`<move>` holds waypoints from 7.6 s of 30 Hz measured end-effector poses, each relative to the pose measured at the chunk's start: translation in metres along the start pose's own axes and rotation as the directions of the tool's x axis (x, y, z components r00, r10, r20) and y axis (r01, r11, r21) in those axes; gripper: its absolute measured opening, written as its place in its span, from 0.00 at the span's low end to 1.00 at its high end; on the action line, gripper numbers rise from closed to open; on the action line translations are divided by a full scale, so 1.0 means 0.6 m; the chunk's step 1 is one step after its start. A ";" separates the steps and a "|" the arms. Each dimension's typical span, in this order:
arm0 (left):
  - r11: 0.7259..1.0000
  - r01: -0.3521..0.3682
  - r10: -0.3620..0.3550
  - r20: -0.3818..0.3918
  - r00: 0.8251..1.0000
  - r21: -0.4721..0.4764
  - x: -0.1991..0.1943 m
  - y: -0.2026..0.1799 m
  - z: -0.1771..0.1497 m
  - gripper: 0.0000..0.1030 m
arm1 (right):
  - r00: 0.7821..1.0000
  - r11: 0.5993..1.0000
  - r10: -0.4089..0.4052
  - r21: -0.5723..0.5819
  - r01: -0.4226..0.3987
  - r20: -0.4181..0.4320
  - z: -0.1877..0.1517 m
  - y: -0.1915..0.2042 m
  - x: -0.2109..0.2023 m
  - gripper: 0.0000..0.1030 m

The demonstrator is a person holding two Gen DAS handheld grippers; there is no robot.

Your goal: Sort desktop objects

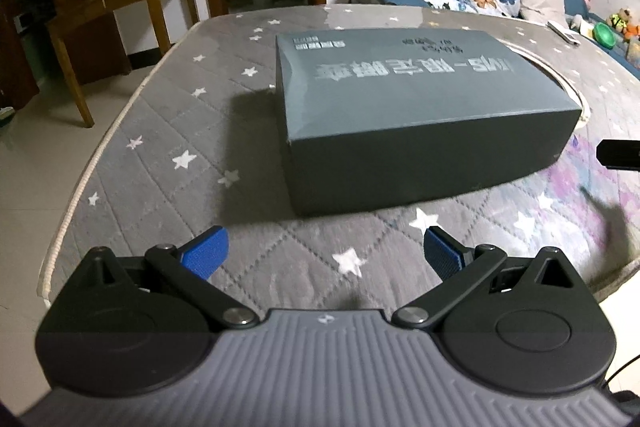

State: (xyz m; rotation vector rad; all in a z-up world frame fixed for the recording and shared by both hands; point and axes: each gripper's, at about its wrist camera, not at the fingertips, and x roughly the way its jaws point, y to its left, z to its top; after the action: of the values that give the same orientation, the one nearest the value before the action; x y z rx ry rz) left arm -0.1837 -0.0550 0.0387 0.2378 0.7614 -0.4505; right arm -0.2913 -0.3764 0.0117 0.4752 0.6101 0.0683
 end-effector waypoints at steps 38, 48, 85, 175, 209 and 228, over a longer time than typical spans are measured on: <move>0.999 -0.017 0.018 -0.058 0.998 0.029 0.025 -0.026 -0.041 1.00 | 0.996 0.988 -0.075 -0.139 0.068 -0.044 -0.046 0.040 0.014 1.00; 1.000 0.002 -0.003 -0.077 0.997 -0.012 0.037 -0.018 -0.042 1.00 | 0.990 0.977 -0.137 -0.173 0.127 -0.045 -0.052 0.038 0.025 1.00; 1.000 0.004 -0.006 -0.051 0.999 -0.029 0.039 -0.018 -0.050 1.00 | 0.953 0.907 -0.301 -0.319 0.274 -0.038 -0.066 0.076 0.066 1.00; 0.999 -0.013 0.008 -0.112 0.994 -0.041 0.043 -0.014 -0.037 1.00 | 0.952 0.905 -0.306 -0.316 0.284 -0.021 -0.074 0.079 0.065 1.00; 0.999 -0.014 0.009 -0.113 0.994 -0.042 0.043 -0.013 -0.041 1.00 | 0.951 0.905 -0.308 -0.312 0.289 -0.014 -0.077 0.081 0.061 1.00; 0.999 -0.013 0.008 -0.113 0.994 -0.041 0.042 -0.015 -0.042 1.00 | 0.951 0.905 -0.308 -0.312 0.288 -0.016 -0.081 0.080 0.060 1.00</move>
State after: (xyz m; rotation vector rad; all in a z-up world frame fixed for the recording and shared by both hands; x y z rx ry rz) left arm -0.1873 -0.0617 0.0025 0.2302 0.8792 -0.4134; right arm -0.2857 -0.3065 -0.0205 0.0742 0.7167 -0.1134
